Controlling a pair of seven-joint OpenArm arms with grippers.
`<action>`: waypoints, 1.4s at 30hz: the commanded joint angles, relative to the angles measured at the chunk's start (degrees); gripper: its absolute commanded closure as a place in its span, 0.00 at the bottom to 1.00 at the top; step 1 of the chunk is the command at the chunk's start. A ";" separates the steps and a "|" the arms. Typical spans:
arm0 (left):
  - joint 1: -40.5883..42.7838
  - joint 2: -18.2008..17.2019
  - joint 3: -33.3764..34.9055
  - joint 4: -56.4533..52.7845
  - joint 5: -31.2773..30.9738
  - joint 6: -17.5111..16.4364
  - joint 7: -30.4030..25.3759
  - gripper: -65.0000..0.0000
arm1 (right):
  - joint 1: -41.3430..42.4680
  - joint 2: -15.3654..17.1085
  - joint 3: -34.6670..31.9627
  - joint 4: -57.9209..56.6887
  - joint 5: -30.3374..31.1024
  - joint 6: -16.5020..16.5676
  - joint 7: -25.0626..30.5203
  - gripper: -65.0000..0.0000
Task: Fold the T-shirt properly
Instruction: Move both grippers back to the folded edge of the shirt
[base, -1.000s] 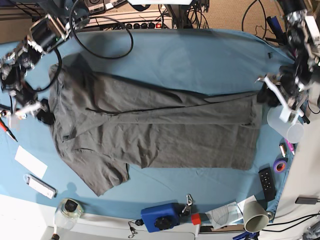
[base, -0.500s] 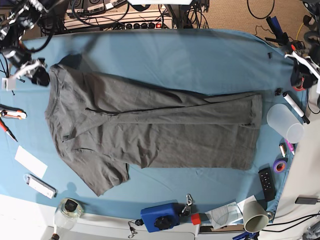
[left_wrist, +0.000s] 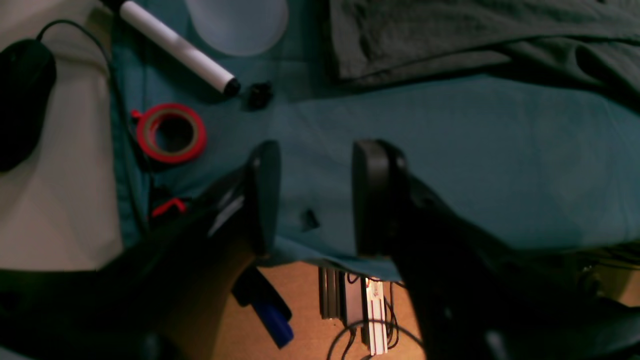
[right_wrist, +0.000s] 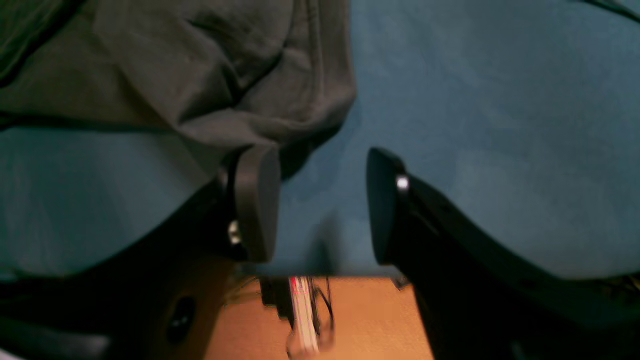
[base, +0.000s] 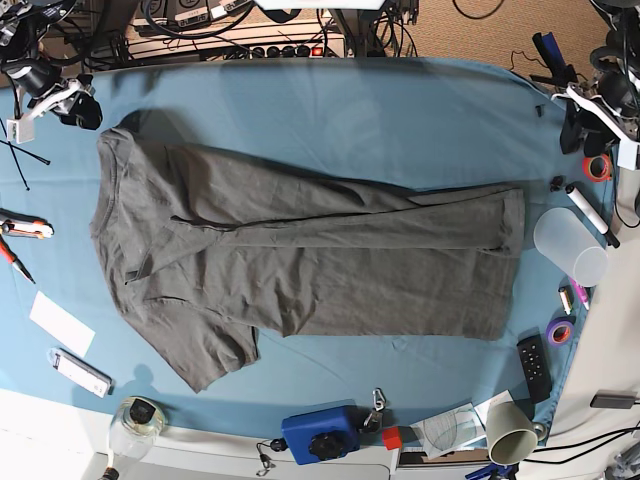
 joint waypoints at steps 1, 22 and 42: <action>0.17 -0.50 -0.28 0.90 -1.05 -0.22 -1.03 0.63 | 0.02 1.14 0.33 0.63 1.22 -0.61 2.82 0.56; 0.15 -0.50 -0.28 0.87 -1.05 -0.22 -1.27 0.63 | 4.31 0.83 -7.43 -14.62 10.86 -0.07 -1.46 0.56; 0.17 -0.48 -0.28 0.87 -1.03 -0.20 -2.71 0.63 | 10.62 0.13 -4.66 -14.82 9.53 1.07 -1.88 0.56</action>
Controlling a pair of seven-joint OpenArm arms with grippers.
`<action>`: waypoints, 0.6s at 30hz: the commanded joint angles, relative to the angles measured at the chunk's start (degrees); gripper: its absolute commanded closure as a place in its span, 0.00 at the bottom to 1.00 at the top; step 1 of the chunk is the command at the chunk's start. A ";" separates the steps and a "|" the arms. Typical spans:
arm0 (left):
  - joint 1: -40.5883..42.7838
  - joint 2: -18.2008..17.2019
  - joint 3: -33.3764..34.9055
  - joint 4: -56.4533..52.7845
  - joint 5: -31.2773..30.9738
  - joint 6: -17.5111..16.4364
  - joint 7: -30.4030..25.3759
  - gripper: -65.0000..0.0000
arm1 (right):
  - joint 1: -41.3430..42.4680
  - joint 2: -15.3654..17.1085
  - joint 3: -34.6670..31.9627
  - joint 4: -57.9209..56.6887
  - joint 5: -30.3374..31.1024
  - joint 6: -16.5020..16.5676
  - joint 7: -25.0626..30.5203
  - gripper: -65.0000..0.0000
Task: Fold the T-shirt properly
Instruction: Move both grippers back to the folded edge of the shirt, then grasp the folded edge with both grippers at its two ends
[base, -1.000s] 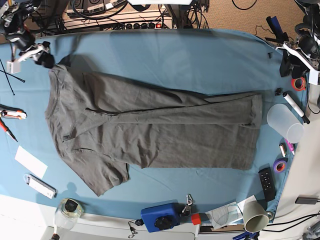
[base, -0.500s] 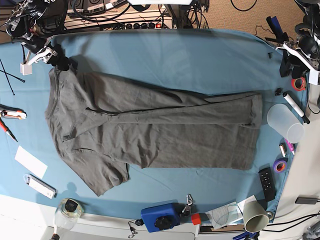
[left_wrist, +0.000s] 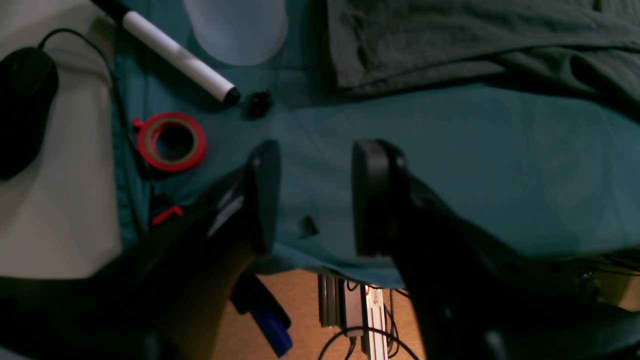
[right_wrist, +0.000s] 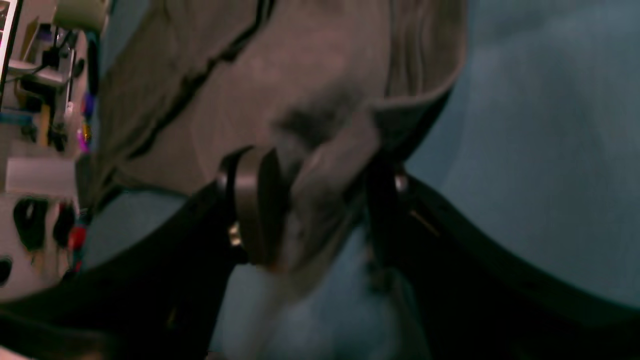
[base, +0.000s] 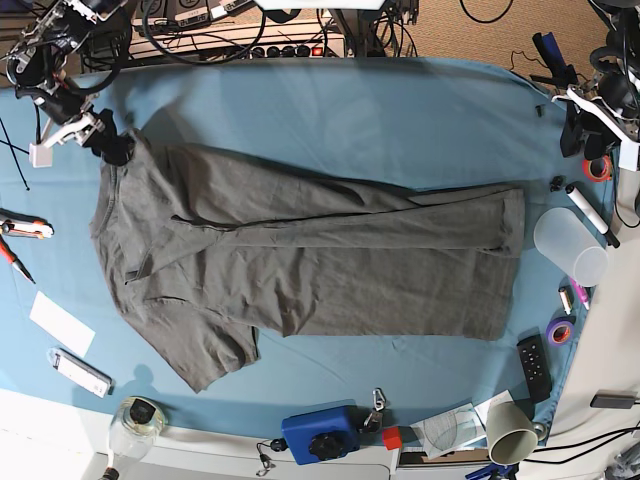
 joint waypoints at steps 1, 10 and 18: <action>0.17 -0.63 -0.28 0.87 -1.01 -0.22 -1.44 0.63 | 0.92 0.63 0.22 0.61 -0.07 -0.74 0.74 0.56; 0.15 2.69 2.14 0.59 1.70 -1.88 -7.02 0.63 | 1.18 0.35 0.24 0.52 -3.93 -2.25 1.01 0.56; -0.31 3.37 16.52 -4.02 7.98 2.91 -7.04 0.63 | 1.16 0.35 0.24 0.52 -3.96 -2.21 0.96 0.56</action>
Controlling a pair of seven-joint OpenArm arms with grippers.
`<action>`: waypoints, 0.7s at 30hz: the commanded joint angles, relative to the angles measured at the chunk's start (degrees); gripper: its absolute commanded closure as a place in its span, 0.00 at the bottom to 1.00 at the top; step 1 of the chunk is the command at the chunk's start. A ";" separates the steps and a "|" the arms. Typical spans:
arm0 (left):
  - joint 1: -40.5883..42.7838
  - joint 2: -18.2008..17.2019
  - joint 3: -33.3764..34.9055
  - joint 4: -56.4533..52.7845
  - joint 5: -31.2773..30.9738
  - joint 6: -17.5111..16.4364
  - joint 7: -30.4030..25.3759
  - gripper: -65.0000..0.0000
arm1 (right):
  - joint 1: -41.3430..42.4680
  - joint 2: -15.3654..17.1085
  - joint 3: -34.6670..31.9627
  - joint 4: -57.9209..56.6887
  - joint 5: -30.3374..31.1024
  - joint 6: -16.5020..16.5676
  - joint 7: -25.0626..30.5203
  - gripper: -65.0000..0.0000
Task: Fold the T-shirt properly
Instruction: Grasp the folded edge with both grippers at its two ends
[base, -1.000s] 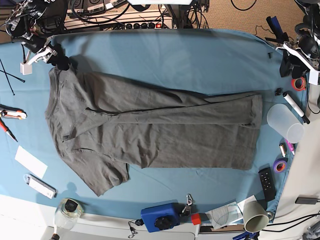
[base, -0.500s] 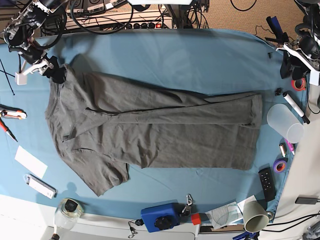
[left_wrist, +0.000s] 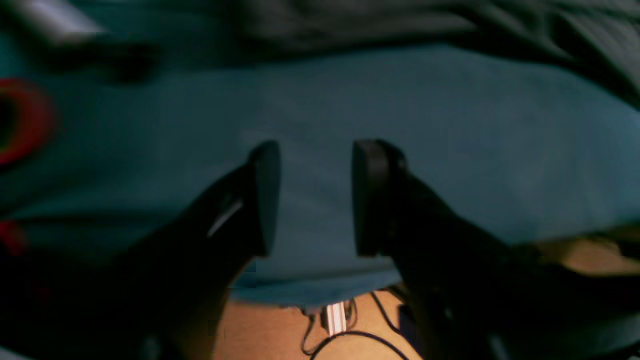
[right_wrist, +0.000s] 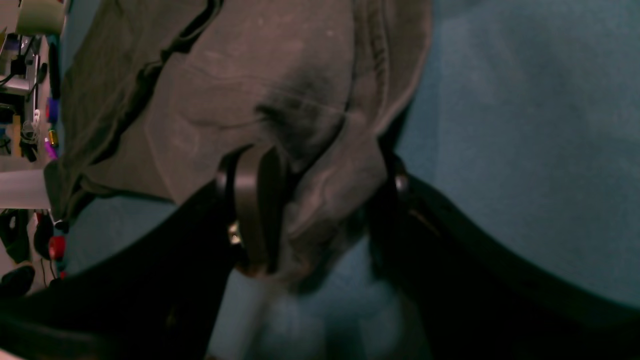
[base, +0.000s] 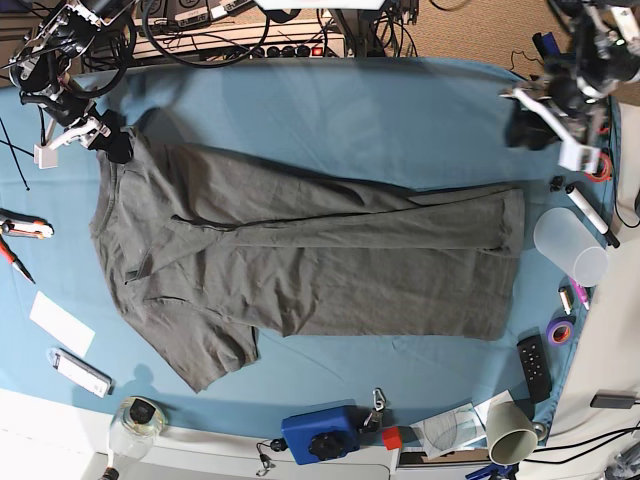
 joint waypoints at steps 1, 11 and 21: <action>-0.46 -0.31 1.11 0.85 1.18 0.04 -2.67 0.63 | 0.31 1.14 0.24 0.66 1.40 0.37 0.90 0.56; -7.10 -0.20 10.58 -9.38 14.08 4.96 -7.02 0.63 | 0.31 1.25 0.24 0.66 1.42 0.37 0.83 0.56; -14.97 -0.20 10.56 -17.90 12.83 4.39 -8.13 0.63 | 0.31 2.86 0.28 0.66 1.42 0.37 0.79 0.56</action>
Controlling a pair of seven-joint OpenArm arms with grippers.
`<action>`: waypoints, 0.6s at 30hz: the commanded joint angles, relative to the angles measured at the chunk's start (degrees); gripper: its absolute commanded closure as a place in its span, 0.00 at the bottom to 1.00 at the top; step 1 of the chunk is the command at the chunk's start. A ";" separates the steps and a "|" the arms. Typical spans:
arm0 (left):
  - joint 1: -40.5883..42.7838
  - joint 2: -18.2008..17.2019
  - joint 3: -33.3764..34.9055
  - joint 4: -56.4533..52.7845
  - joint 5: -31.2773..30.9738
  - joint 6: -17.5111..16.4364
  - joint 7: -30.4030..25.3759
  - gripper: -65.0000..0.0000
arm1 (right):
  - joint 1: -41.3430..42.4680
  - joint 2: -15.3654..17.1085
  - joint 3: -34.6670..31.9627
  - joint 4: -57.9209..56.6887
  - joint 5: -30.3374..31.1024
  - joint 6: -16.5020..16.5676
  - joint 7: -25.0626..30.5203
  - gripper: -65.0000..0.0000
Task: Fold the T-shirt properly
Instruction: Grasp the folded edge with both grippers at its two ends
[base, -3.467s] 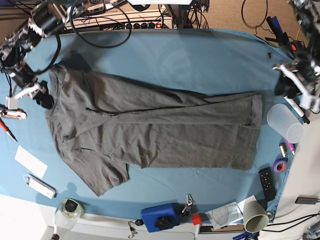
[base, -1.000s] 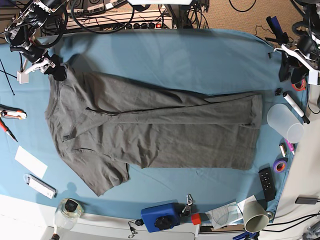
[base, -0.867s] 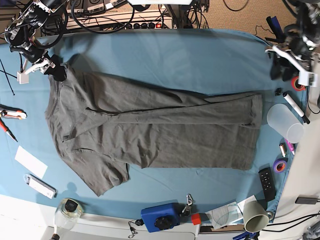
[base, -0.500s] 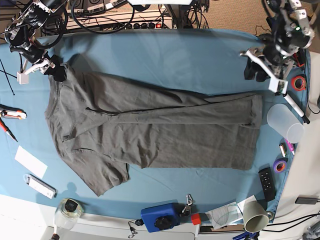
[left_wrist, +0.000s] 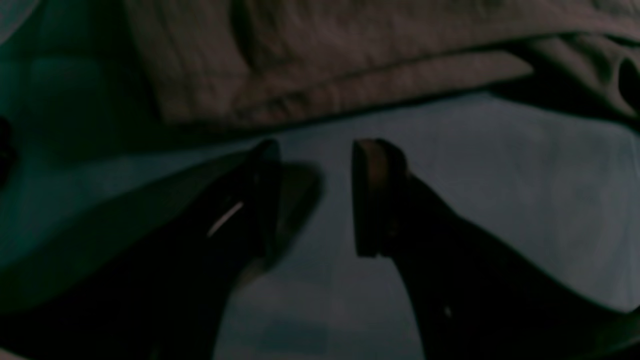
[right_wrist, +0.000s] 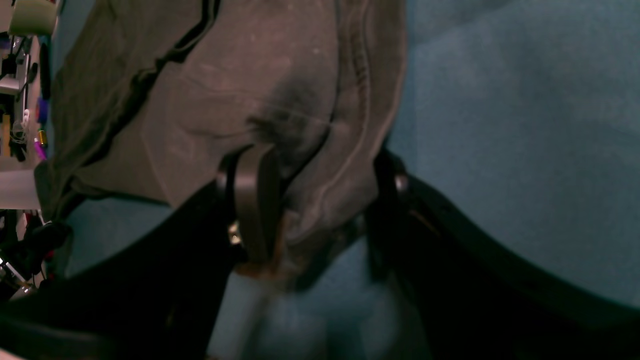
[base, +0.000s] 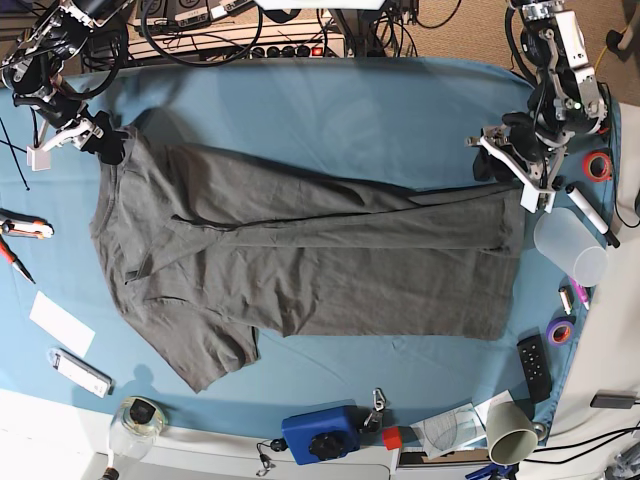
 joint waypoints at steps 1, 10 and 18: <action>-1.29 -0.48 -0.20 0.48 0.31 0.09 -1.22 0.63 | 0.31 1.14 0.28 0.74 1.42 0.35 0.83 0.56; -5.62 -0.48 -0.20 -6.86 -0.52 0.02 -3.61 0.63 | 0.35 1.16 0.28 0.74 2.08 0.39 1.29 0.56; -7.21 -0.48 -0.22 -6.84 -1.55 0.04 -3.02 0.63 | 0.37 1.16 0.28 0.74 2.05 0.55 1.60 0.56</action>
